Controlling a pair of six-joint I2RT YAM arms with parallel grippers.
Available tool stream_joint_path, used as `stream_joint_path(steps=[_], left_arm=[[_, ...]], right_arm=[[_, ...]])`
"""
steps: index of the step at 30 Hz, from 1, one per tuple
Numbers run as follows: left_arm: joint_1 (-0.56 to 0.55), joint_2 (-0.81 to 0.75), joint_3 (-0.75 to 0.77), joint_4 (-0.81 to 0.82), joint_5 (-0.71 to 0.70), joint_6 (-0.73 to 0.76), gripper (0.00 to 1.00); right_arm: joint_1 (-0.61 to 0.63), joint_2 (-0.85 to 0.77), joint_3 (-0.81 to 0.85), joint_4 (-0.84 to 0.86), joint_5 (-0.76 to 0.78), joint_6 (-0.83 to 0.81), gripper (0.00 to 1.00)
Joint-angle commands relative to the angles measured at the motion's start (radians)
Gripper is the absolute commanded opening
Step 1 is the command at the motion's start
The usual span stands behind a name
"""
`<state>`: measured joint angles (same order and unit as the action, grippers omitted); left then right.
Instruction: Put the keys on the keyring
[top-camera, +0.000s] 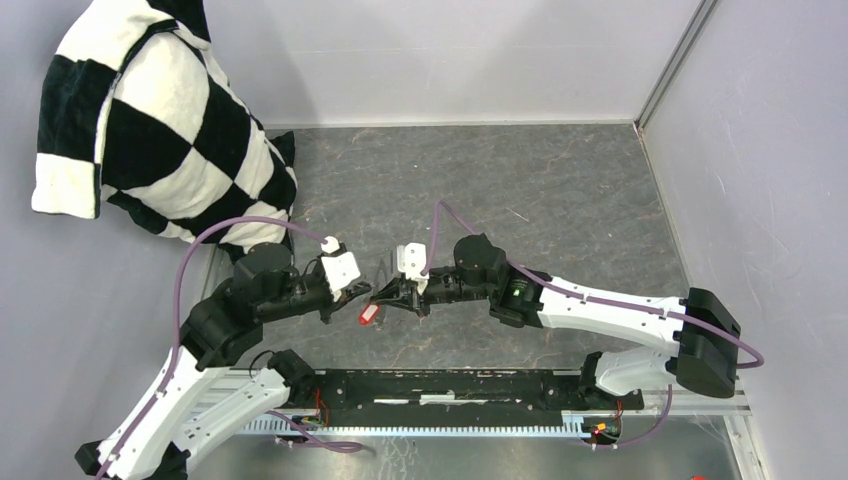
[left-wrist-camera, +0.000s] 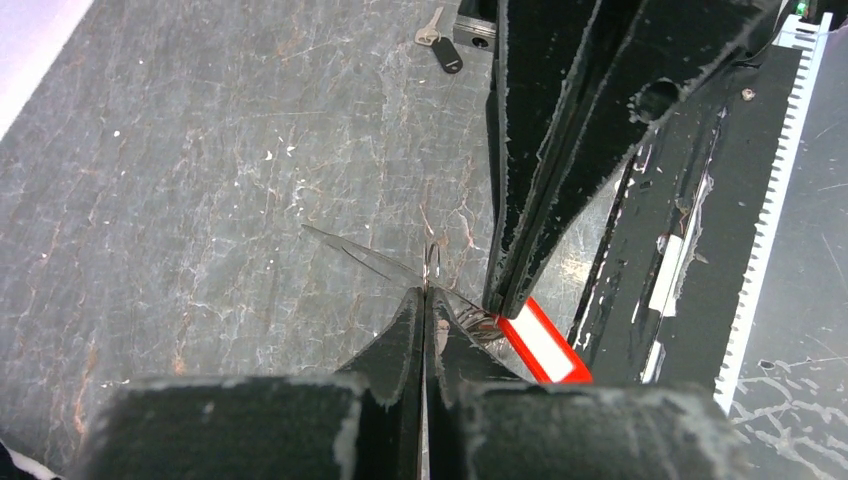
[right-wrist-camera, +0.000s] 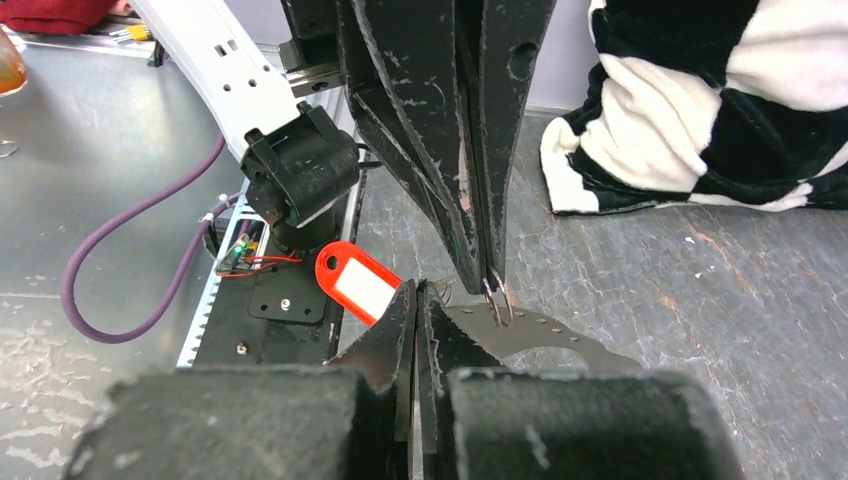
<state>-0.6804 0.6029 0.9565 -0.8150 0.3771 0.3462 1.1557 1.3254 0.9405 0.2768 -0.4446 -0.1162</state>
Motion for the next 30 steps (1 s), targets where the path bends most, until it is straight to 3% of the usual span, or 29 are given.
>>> stream_joint_path(steps=[1, 21, 30], left_arm=[[-0.001, -0.024, -0.002, 0.030, 0.054, 0.055, 0.02], [-0.001, -0.085, -0.024, 0.024, 0.141, 0.162, 0.02], [-0.001, -0.099, -0.033, 0.023, 0.147, 0.175, 0.02]], right_arm=[[-0.018, 0.003, 0.043, 0.044, -0.047, 0.029, 0.00], [-0.078, 0.062, 0.117, 0.013, -0.192, 0.053, 0.00], [-0.092, 0.046, 0.096, 0.036, -0.167, 0.070, 0.00]])
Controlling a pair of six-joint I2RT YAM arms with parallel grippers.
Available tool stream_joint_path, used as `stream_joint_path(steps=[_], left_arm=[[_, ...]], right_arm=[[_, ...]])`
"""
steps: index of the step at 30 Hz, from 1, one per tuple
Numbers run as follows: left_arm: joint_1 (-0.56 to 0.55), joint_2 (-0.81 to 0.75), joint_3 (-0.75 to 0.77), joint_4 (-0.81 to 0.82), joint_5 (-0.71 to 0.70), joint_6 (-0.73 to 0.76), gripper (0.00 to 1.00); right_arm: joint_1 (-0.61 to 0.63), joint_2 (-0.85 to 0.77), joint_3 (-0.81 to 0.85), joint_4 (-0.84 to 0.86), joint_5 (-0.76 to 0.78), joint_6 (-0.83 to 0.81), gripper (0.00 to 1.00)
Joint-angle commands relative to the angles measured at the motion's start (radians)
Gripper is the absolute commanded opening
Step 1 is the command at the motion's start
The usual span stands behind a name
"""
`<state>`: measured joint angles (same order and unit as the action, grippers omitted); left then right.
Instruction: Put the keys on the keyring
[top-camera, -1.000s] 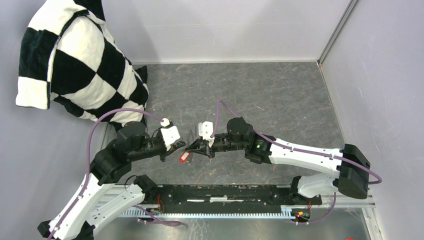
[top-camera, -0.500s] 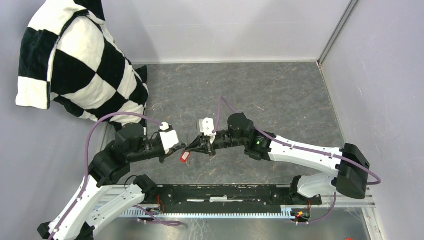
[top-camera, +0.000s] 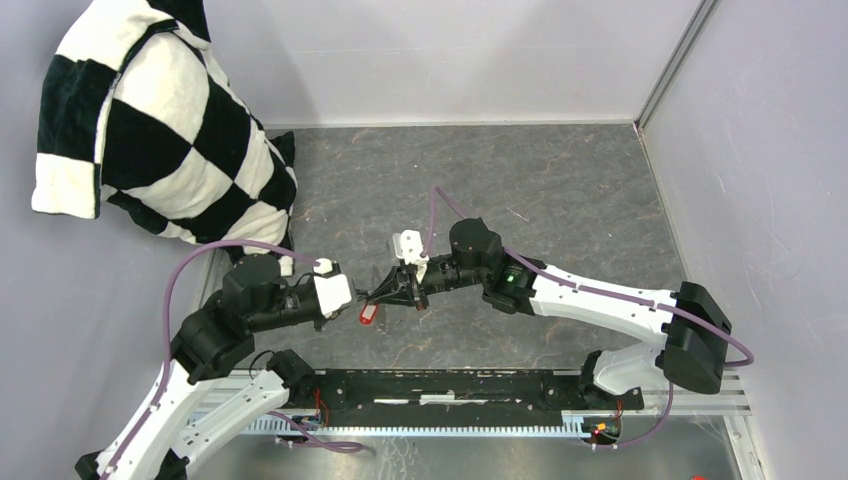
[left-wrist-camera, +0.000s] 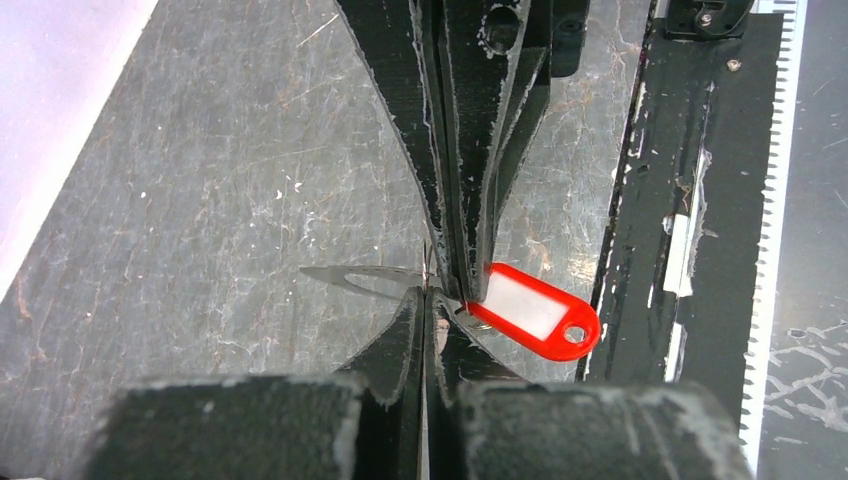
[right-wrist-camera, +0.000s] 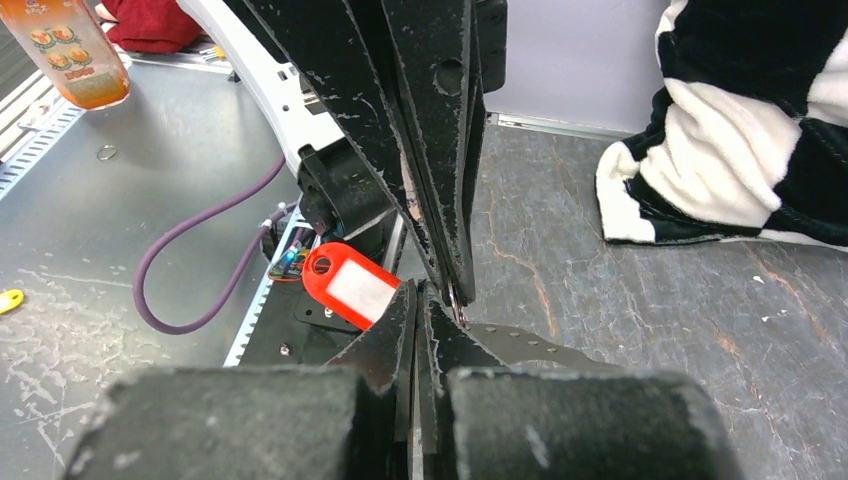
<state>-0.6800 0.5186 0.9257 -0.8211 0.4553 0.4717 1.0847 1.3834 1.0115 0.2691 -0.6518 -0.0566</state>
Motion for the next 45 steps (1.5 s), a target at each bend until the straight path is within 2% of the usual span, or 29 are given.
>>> stream_joint_path(steps=[1, 27, 45], left_arm=[[-0.001, -0.018, -0.002, 0.030, 0.069, 0.052, 0.02], [-0.001, -0.086, -0.022, 0.064, 0.108, 0.107, 0.02], [-0.001, -0.108, -0.017, 0.106, 0.089, 0.091, 0.02]], right_arm=[[-0.023, -0.017, 0.017, 0.053, 0.043, 0.015, 0.00], [-0.073, -0.076, -0.110, 0.205, 0.045, 0.124, 0.00], [-0.082, -0.071, -0.195, 0.579, -0.316, 0.302, 0.00]])
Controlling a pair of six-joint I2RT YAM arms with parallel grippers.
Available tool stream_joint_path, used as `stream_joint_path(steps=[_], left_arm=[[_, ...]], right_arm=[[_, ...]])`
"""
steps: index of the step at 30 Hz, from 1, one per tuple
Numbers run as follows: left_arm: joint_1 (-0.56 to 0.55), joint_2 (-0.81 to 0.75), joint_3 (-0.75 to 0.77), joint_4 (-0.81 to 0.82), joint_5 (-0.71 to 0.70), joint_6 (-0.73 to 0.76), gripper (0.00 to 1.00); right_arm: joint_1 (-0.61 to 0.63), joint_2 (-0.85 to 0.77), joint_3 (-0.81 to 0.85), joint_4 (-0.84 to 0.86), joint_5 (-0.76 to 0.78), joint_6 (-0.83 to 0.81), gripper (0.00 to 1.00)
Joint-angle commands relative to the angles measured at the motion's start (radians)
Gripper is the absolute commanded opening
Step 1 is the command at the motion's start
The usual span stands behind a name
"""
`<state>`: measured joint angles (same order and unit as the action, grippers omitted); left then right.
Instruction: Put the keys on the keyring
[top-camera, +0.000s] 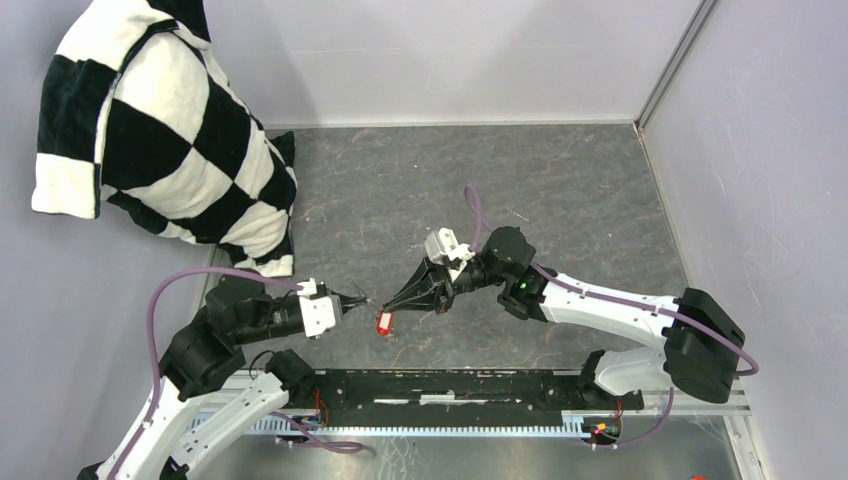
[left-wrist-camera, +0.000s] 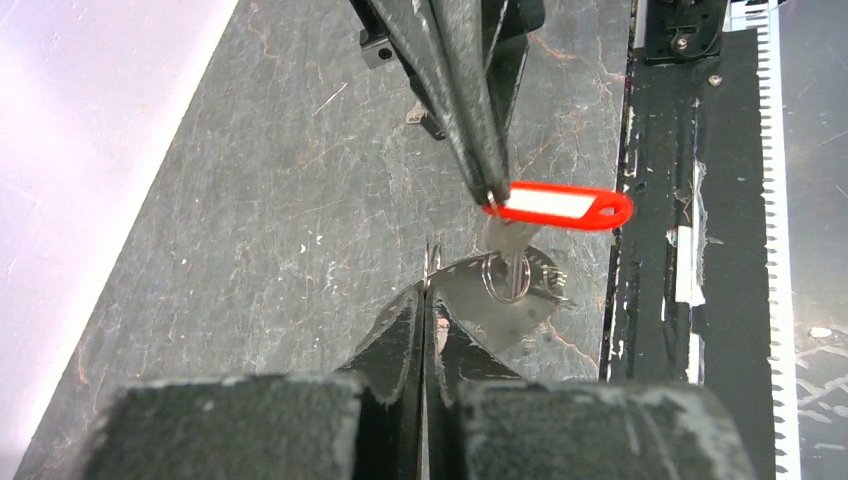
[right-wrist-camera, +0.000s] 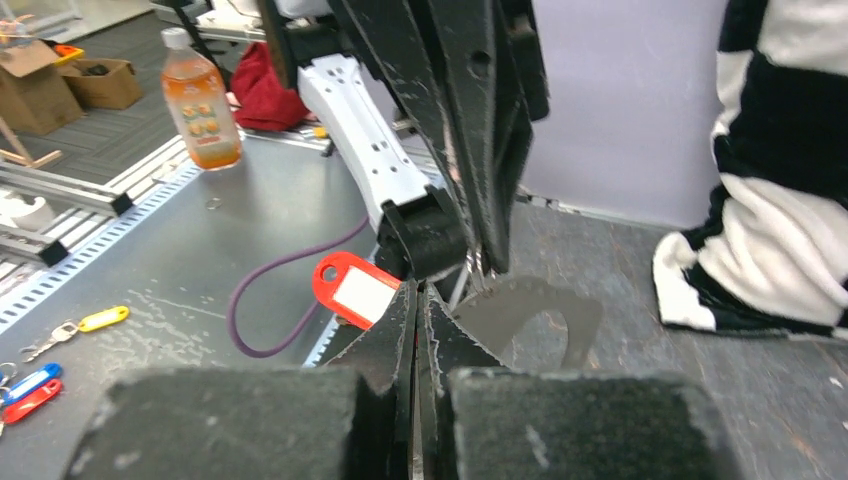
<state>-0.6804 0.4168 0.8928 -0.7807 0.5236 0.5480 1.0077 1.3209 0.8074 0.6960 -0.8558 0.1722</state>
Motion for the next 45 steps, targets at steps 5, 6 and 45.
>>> stream_joint_path(steps=[5, 6, 45], left_arm=[[-0.001, 0.002, 0.018, 0.072, 0.014, -0.003, 0.02], [0.000, 0.003, 0.018, 0.083, 0.006, -0.018, 0.02], [-0.001, -0.002, -0.030, 0.110, -0.329, 0.045, 0.02]], right_arm=[[0.008, 0.046, 0.047, 0.235, -0.196, 0.165, 0.01], [0.013, 0.057, 0.058, 0.234, -0.208, 0.169, 0.01], [-0.035, -0.116, -0.220, -0.476, 0.492, -0.272, 0.00]])
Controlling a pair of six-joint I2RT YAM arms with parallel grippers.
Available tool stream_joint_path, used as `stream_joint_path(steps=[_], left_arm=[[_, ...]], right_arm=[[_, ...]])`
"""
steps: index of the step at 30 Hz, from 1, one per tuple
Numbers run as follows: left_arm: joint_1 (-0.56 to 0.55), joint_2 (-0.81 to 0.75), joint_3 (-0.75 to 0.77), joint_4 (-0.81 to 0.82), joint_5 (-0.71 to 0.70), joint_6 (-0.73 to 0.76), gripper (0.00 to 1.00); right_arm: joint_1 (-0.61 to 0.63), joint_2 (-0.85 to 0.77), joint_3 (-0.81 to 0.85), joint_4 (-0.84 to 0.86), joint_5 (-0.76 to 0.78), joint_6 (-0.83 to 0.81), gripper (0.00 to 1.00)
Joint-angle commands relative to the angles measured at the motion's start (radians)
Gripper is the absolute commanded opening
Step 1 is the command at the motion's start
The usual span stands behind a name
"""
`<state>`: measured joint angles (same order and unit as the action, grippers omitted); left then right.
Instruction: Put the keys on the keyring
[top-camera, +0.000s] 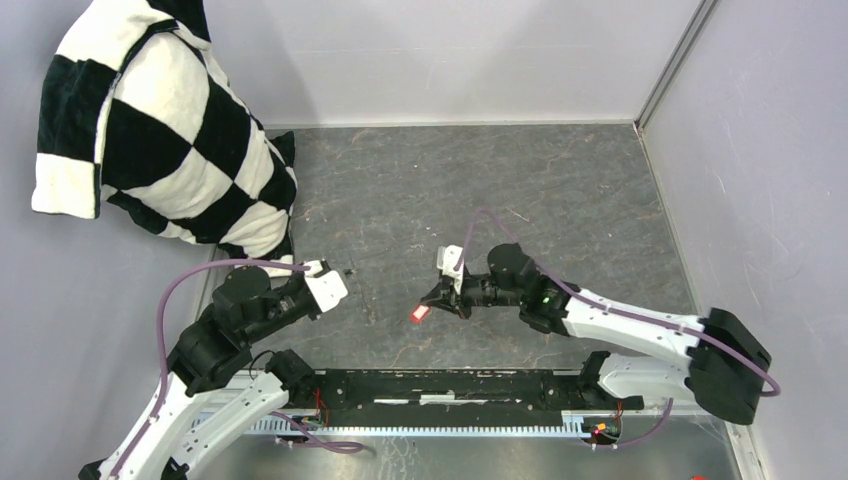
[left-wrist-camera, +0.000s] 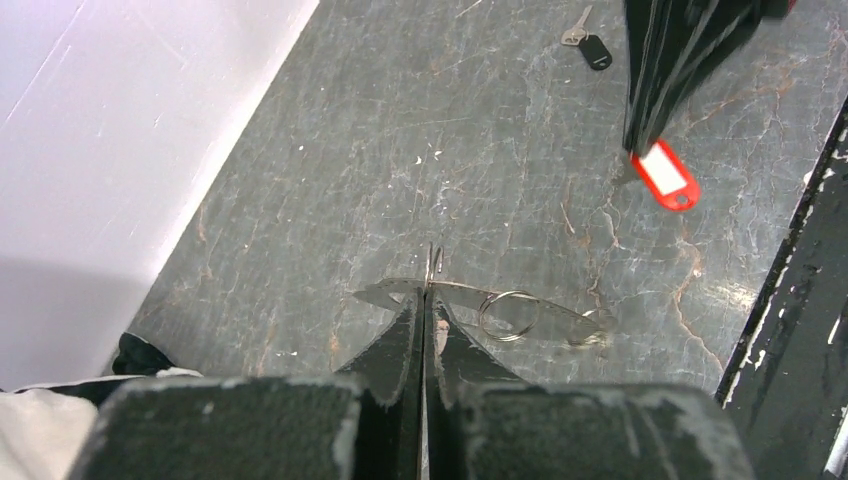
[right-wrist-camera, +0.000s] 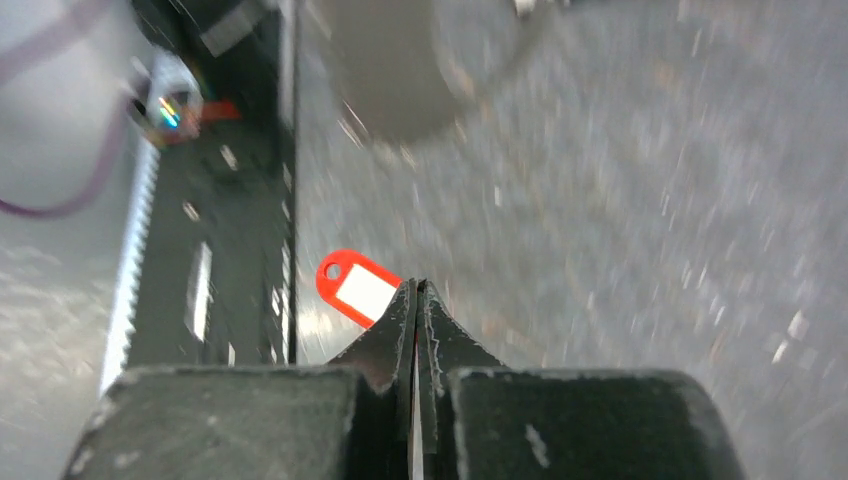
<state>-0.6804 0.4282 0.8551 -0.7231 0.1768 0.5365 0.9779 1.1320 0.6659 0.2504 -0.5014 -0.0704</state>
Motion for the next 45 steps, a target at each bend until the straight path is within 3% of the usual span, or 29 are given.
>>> stream_joint_path(steps=[1, 9, 18, 21, 27, 36, 45], left_arm=[[-0.001, -0.011, 0.010, 0.050, 0.022, 0.056, 0.02], [-0.001, -0.007, 0.019, 0.044, 0.042, 0.053, 0.02], [-0.001, 0.002, 0.024, 0.044, 0.065, 0.041, 0.02], [-0.001, 0.004, 0.029, 0.042, 0.067, 0.040, 0.02], [-0.001, 0.015, 0.043, 0.044, 0.069, 0.029, 0.02], [-0.001, 0.018, 0.041, 0.040, 0.070, 0.009, 0.02], [-0.001, 0.014, 0.047, 0.024, 0.065, 0.010, 0.02]], right_arm=[[-0.005, 0.099, -0.096, 0.001, 0.141, -0.024, 0.00], [-0.029, 0.308, -0.089, 0.116, 0.145, -0.007, 0.01], [-0.050, 0.379, -0.024, 0.120, 0.182, 0.014, 0.46], [-0.051, 0.349, -0.020, 0.106, 0.204, 0.013, 0.52], [-0.076, 0.255, -0.082, 0.136, 0.219, 0.110, 0.58], [-0.068, 0.214, -0.240, 0.225, 0.257, 0.249, 0.55], [-0.026, 0.268, -0.247, 0.301, 0.306, 0.310, 0.49]])
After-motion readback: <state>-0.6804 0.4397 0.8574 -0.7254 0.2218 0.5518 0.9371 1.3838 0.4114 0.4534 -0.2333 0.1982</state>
